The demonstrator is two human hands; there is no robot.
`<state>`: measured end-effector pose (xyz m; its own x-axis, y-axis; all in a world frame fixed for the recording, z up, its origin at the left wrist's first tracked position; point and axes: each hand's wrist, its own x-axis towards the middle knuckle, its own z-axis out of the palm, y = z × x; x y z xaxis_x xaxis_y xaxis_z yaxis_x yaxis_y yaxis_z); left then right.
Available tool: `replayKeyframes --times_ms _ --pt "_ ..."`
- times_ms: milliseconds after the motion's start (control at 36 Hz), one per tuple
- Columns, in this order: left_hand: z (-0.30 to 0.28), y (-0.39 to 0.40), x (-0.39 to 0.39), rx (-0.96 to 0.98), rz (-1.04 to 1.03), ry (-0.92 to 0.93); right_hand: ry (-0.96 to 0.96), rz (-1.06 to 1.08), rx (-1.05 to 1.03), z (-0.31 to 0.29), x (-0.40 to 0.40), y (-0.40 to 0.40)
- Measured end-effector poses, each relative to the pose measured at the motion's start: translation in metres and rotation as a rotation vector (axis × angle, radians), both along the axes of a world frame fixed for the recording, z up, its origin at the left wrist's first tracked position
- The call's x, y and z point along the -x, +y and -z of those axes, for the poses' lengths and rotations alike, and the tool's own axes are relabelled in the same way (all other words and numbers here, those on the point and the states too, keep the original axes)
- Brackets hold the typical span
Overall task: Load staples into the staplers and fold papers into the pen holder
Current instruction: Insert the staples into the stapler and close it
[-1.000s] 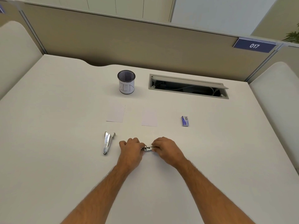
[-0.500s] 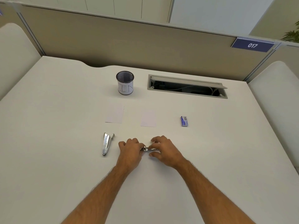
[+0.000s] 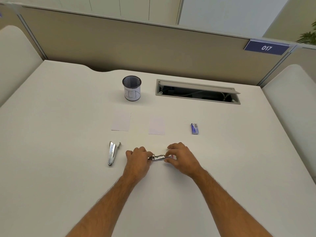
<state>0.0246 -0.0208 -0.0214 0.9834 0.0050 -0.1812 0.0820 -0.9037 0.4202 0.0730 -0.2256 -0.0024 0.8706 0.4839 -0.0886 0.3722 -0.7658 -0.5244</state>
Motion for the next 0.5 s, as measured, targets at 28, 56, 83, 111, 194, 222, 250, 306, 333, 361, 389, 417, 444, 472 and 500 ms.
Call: replayKeyframes --times_ms 28,56,83,111,194,222,250,306,333,361,389,417,444,472,500 --pt "0.0 0.0 0.0 -0.002 -0.002 0.004 -0.019 0.025 -0.016 0.0 0.001 0.0" --pt "0.0 0.0 -0.001 -0.001 -0.006 0.008 -0.04 0.047 -0.032 0.0 0.001 0.001" --pt "-0.001 0.0 -0.001 0.0 -0.008 0.009 -0.058 0.061 -0.047 0.0 0.003 0.003" --pt "-0.001 0.0 -0.002 0.003 -0.01 0.011 -0.07 0.067 -0.063 -0.001 0.004 0.006" --pt "0.0 0.0 -0.003 0.029 -0.018 0.008 -0.035 0.054 -0.121 -0.006 0.011 0.021" --pt "-0.001 0.0 -0.003 0.046 -0.021 0.006 -0.008 0.049 -0.141 -0.007 0.014 0.026" --pt "-0.002 0.0 -0.002 0.072 -0.022 0.007 0.016 0.044 -0.16 -0.008 0.016 0.03" --pt "-0.004 -0.002 0.0 0.138 -0.028 0.015 0.05 0.039 -0.186 -0.009 0.02 0.037" --pt "-0.005 -0.004 0.001 0.164 -0.034 0.022 0.059 0.041 -0.187 -0.009 0.021 0.039" --pt "-0.006 -0.005 0.002 0.179 -0.037 0.026 0.064 0.047 -0.178 -0.008 0.023 0.041" --pt "-0.006 -0.006 0.003 0.186 -0.038 0.027 0.06 0.052 -0.164 -0.008 0.024 0.042" --pt "-0.006 -0.007 0.004 0.19 -0.038 0.027 0.052 0.056 -0.145 -0.008 0.025 0.042" --pt "-0.006 -0.008 0.005 0.196 -0.04 0.029 0.042 0.058 -0.128 -0.008 0.025 0.042" --pt "-0.005 -0.008 0.006 0.203 -0.041 0.03 0.037 0.065 -0.116 -0.007 0.026 0.042" --pt "-0.005 -0.008 0.007 0.213 -0.041 0.029 0.036 0.079 -0.106 -0.007 0.026 0.041"
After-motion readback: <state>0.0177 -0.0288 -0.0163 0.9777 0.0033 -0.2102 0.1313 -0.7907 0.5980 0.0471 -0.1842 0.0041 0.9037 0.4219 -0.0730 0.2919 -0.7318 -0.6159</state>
